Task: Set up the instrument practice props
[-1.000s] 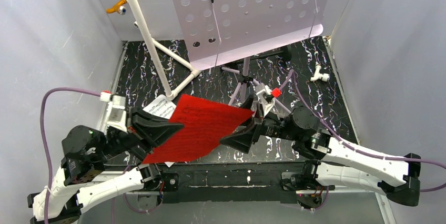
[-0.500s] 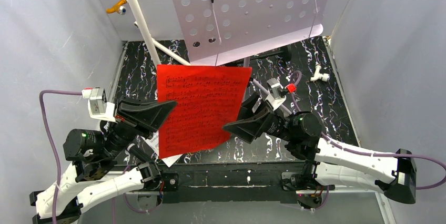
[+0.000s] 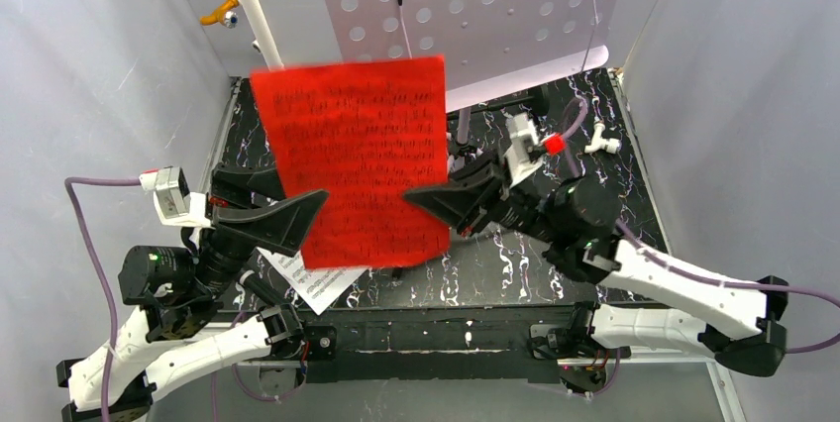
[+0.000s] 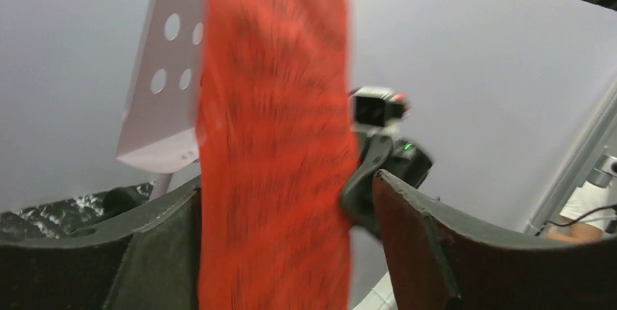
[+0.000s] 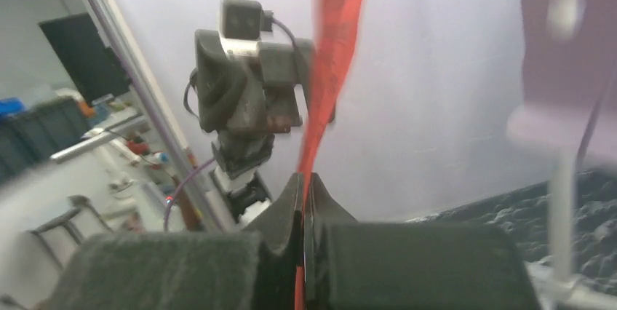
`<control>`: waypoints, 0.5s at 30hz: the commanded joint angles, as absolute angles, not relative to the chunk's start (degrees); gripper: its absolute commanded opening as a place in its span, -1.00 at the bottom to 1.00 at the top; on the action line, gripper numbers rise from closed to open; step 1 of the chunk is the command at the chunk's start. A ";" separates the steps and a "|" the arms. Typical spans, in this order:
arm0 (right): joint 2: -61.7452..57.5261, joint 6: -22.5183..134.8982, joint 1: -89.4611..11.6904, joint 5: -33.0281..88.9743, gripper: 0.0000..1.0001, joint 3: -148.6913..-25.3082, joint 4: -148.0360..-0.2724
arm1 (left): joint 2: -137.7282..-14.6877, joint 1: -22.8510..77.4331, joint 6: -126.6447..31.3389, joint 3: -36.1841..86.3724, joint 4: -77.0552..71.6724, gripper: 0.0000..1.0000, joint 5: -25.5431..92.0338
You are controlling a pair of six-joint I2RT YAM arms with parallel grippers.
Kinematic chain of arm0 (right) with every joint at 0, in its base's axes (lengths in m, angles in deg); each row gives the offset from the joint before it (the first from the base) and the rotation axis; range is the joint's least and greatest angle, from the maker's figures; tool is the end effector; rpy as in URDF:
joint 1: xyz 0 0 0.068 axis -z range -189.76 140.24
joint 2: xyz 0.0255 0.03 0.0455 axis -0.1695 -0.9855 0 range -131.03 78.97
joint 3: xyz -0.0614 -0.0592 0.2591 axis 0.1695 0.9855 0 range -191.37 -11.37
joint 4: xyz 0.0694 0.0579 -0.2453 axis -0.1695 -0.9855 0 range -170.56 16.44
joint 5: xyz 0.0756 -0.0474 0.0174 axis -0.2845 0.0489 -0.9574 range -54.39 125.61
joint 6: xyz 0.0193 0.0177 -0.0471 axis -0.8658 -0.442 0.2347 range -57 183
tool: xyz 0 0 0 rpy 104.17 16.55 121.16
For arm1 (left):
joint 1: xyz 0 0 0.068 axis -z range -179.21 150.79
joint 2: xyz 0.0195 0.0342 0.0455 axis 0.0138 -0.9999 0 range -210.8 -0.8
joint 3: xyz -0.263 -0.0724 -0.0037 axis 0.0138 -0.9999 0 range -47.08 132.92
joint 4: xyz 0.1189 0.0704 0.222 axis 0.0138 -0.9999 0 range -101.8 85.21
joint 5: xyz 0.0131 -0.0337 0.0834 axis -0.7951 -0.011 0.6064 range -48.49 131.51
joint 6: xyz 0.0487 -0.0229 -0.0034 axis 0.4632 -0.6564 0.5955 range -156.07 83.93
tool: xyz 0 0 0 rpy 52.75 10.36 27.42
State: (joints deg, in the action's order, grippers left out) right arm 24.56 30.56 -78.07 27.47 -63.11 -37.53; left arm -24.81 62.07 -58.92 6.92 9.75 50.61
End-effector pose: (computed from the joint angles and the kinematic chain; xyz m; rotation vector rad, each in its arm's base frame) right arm 0.0711 0.1925 0.4368 -0.4891 1.0270 1.6631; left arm 0.0236 -0.0313 0.4719 0.1284 0.8628 -1.3198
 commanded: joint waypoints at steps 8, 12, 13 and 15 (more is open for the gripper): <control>11.98 77.46 -78.23 44.18 -0.97 -116.25 -86.94 | -32.06 62.31 -50.41 22.64 -22.92 0.96 72.31; 5.86 80.64 -78.23 51.26 -0.97 -128.15 -90.73 | -37.68 62.31 -49.87 28.64 -25.36 0.96 70.61; 4.02 81.22 -78.23 52.82 -0.97 -131.55 -92.13 | -38.92 62.29 -49.87 29.60 -25.36 0.96 69.84; 1.89 82.57 -78.23 56.65 -0.97 -135.13 -93.05 | -41.36 62.29 -50.24 31.64 -25.61 0.96 67.53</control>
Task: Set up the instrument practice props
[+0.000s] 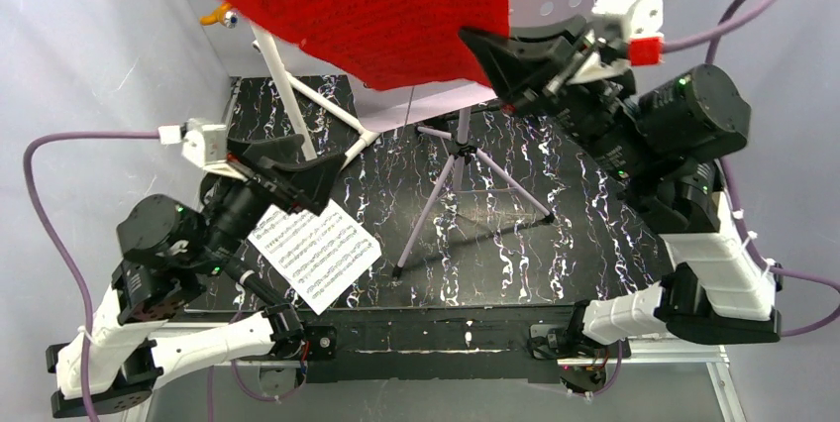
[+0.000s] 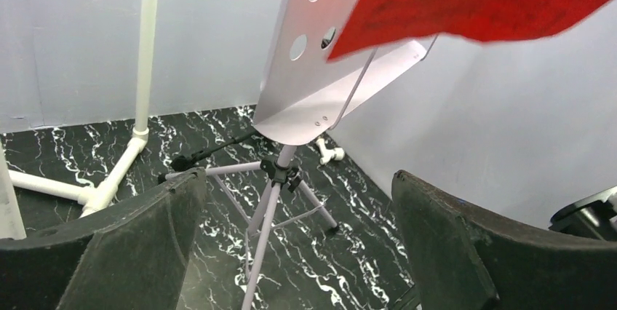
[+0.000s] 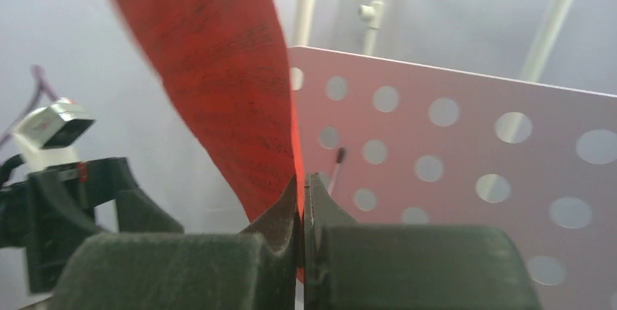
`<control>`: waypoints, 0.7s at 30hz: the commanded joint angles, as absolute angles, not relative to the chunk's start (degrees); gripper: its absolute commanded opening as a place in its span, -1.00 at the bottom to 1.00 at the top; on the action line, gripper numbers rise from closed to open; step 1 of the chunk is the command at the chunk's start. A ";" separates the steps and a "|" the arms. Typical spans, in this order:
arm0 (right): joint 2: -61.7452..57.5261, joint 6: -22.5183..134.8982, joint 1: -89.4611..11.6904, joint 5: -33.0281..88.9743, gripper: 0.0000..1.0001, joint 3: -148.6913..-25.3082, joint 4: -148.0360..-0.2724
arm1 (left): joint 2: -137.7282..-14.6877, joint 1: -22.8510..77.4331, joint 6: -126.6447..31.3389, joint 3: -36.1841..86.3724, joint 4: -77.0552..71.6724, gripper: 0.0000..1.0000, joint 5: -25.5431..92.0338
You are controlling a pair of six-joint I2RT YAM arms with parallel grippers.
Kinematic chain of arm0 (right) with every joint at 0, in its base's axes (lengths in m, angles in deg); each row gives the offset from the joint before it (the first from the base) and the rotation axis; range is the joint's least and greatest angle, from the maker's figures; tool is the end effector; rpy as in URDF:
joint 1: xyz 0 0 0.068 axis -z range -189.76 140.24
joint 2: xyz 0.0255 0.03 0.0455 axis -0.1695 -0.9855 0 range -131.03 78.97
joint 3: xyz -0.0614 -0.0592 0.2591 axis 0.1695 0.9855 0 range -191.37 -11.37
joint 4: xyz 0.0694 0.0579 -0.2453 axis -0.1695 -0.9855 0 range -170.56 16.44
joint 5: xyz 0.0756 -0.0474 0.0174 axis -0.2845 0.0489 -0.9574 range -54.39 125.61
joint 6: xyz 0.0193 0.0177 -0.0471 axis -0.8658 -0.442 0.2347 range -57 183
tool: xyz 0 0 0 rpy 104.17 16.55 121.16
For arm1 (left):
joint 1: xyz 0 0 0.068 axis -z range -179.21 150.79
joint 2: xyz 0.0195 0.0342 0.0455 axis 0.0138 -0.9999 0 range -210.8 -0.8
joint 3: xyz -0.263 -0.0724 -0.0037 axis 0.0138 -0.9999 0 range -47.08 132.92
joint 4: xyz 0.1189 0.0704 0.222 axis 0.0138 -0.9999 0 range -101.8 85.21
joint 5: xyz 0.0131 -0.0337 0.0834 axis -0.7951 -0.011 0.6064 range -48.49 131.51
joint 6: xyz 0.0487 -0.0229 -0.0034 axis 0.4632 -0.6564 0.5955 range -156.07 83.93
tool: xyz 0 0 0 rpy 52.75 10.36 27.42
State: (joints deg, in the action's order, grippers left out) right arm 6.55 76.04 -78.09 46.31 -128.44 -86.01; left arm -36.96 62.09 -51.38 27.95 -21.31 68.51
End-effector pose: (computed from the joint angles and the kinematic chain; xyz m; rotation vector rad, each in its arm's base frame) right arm 0.0669 0.1506 0.6381 -0.5416 0.8990 0.7840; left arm 0.0419 -0.0428 0.5099 0.0730 1.2714 -0.8833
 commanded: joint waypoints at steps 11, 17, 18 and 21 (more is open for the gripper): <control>6.11 86.00 -78.25 74.82 -0.97 -129.23 -87.50 | -56.18 62.31 -51.01 45.25 -26.77 0.96 61.21; 9.25 86.29 -78.24 84.70 -0.97 -124.33 -79.44 | -62.00 62.28 -50.86 50.63 -22.90 0.96 58.23; 9.48 85.83 -78.23 86.71 -0.97 -123.84 -77.71 | -62.70 62.31 -50.86 51.08 -22.42 0.96 58.36; 9.82 83.54 -78.23 90.08 -0.97 -123.79 -74.18 | -64.27 62.31 -50.82 51.74 -20.75 0.96 59.97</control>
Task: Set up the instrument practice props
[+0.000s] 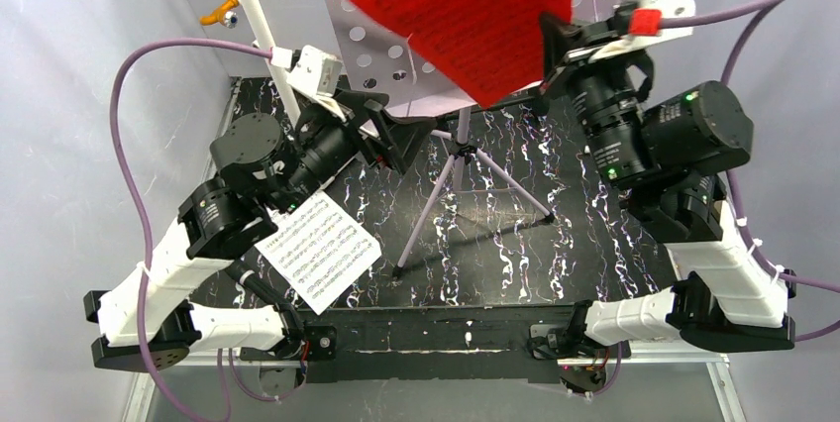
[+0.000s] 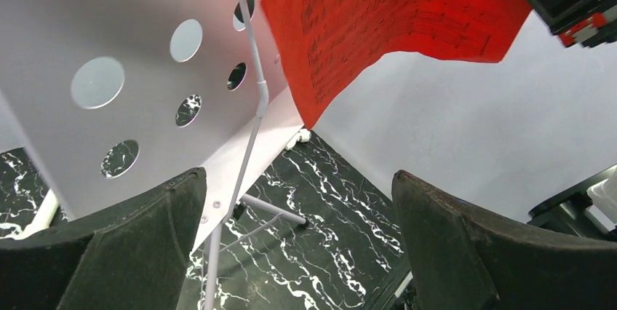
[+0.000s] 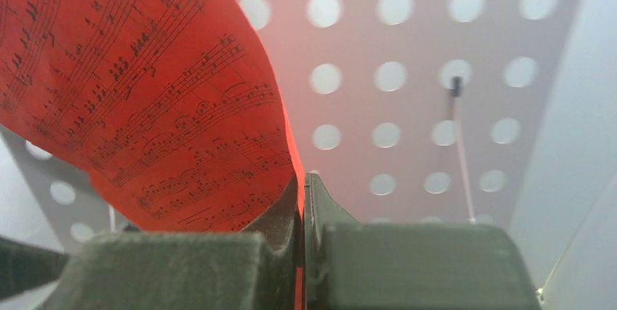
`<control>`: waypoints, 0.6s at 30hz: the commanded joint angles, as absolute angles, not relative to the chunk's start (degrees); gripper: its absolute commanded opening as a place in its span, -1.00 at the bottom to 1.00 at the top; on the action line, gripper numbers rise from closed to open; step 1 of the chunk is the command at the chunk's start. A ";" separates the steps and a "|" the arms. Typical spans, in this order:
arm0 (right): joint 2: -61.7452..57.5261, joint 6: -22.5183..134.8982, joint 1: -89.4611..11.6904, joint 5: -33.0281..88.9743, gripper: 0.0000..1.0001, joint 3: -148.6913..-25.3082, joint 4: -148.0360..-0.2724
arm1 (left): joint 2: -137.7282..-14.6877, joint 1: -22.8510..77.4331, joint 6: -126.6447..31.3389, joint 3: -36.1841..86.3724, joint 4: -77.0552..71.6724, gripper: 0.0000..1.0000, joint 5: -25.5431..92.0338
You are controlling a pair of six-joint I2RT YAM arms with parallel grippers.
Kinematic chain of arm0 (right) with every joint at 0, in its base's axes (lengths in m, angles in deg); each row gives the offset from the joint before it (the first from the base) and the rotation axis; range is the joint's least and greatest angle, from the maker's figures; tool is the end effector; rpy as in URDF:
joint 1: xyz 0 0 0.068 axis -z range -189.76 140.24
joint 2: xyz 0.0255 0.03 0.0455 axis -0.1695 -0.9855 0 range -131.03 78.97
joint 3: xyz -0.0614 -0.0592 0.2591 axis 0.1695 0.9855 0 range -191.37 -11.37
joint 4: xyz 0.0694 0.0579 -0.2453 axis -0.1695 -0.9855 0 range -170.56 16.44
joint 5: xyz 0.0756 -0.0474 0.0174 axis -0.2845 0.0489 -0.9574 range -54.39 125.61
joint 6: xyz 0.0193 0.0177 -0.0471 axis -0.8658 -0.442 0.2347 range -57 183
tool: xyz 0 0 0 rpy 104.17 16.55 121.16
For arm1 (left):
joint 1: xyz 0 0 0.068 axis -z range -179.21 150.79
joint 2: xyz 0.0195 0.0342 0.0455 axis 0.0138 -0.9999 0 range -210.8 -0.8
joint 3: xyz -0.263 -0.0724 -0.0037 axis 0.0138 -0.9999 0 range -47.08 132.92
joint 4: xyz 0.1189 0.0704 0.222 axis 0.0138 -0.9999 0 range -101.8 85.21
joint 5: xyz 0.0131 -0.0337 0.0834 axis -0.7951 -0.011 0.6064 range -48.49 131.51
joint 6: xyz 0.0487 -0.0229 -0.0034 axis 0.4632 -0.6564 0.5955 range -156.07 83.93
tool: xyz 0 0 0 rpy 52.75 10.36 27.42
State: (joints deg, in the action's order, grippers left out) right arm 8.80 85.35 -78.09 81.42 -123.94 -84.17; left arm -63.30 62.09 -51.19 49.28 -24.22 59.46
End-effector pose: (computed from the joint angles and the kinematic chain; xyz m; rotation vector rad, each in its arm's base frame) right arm 0.0809 0.1346 0.6234 -0.1701 1.1878 0.2989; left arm 0.0925 -0.1461 0.5609 0.2791 1.3623 -0.9181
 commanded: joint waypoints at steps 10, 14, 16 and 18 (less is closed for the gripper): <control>5.87 82.24 -78.23 95.62 -0.97 -127.67 -69.80 | -68.42 62.31 -45.57 53.71 -18.40 0.73 70.34; 7.37 81.75 -78.23 96.26 -0.97 -122.32 -65.04 | -69.47 62.32 -43.64 53.72 -15.81 0.47 73.94; 8.67 81.60 -78.23 96.72 -0.97 -119.45 -62.07 | -69.94 62.31 -43.14 53.46 -14.17 0.29 75.87; 9.91 81.25 -78.23 96.89 -0.97 -116.86 -59.54 | -70.12 62.31 -43.04 52.81 -12.07 0.13 77.93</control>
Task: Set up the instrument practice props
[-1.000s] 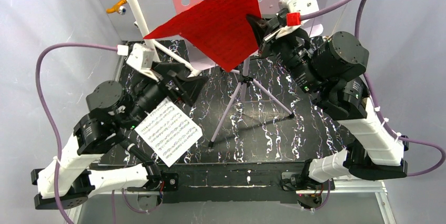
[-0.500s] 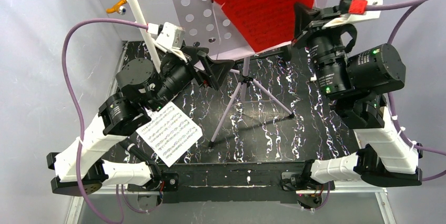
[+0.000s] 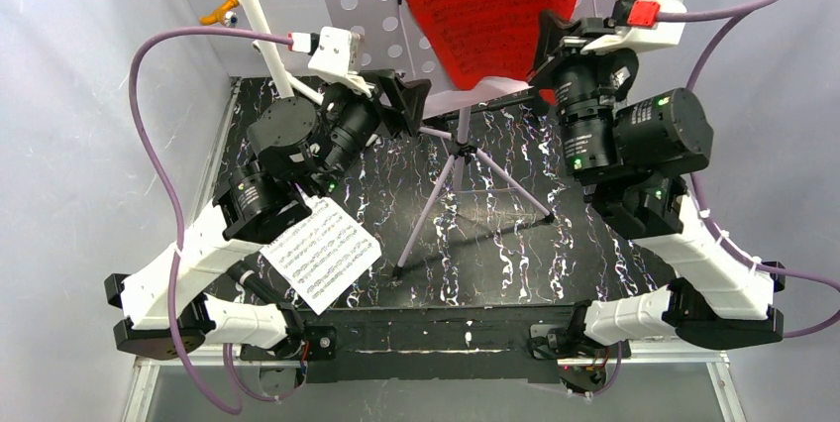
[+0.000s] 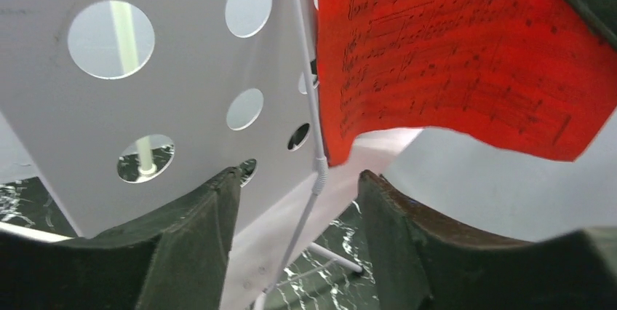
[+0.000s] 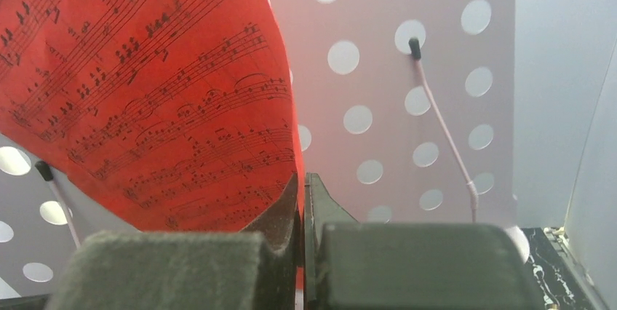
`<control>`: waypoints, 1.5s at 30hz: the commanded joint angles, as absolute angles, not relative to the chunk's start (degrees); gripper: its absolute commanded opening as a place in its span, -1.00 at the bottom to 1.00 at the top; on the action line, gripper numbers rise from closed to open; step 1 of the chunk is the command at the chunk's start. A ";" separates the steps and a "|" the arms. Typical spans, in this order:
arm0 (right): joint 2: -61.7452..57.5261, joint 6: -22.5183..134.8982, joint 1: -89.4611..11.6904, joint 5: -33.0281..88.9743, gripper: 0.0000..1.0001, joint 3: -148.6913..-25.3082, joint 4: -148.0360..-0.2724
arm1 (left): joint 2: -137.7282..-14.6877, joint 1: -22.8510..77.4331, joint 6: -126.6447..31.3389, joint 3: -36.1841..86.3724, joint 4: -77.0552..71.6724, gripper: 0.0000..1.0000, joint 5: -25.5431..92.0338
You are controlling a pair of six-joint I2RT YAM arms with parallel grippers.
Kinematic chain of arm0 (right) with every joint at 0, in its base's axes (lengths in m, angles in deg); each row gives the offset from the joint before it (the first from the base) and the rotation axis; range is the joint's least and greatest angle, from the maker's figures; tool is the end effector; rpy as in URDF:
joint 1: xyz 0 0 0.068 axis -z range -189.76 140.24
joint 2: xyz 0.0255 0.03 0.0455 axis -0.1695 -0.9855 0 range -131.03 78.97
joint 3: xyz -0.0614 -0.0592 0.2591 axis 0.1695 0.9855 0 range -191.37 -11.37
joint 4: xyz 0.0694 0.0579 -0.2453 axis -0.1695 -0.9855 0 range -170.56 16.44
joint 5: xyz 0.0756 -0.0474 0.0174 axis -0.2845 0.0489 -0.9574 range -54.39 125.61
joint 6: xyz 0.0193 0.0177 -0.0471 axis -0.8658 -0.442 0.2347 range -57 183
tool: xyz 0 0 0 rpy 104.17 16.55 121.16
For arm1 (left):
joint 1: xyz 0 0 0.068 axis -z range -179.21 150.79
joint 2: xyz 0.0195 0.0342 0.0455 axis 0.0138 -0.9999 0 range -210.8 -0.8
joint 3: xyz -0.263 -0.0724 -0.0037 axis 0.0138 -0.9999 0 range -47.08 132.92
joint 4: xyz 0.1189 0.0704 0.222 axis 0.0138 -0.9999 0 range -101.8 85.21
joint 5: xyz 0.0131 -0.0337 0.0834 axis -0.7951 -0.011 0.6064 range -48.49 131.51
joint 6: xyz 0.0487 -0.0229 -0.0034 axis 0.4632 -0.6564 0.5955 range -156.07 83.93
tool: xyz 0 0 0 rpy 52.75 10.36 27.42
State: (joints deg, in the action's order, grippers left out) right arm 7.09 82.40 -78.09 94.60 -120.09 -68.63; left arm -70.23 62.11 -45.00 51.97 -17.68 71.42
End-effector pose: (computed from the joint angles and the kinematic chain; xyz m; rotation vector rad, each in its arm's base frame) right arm 0.0899 0.1438 0.6208 0.1659 1.2150 0.3124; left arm 0.1168 -0.1765 0.5641 0.1517 1.3440 -0.7069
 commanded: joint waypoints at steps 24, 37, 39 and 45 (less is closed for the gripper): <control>10.46 79.92 -78.23 96.62 -0.97 -113.84 -56.61 | -74.50 62.31 -46.36 53.42 -1.83 -0.53 78.73; 10.18 78.76 -78.23 97.04 -0.97 -113.75 -54.23 | -73.46 62.31 -43.52 50.93 0.82 -1.00 75.05; 9.92 78.44 -78.28 97.10 -0.97 -113.74 -53.99 | -73.03 62.31 -42.24 49.51 3.23 -1.00 73.55; 9.11 77.46 -78.23 99.10 -0.97 -114.11 -53.03 | -70.96 62.31 -40.84 45.48 7.70 -1.00 70.69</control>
State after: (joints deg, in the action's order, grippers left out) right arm 9.13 78.91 -78.09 96.78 -113.54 -57.00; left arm -73.75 62.24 -42.66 47.75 1.99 73.21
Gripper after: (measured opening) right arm 0.031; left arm 0.022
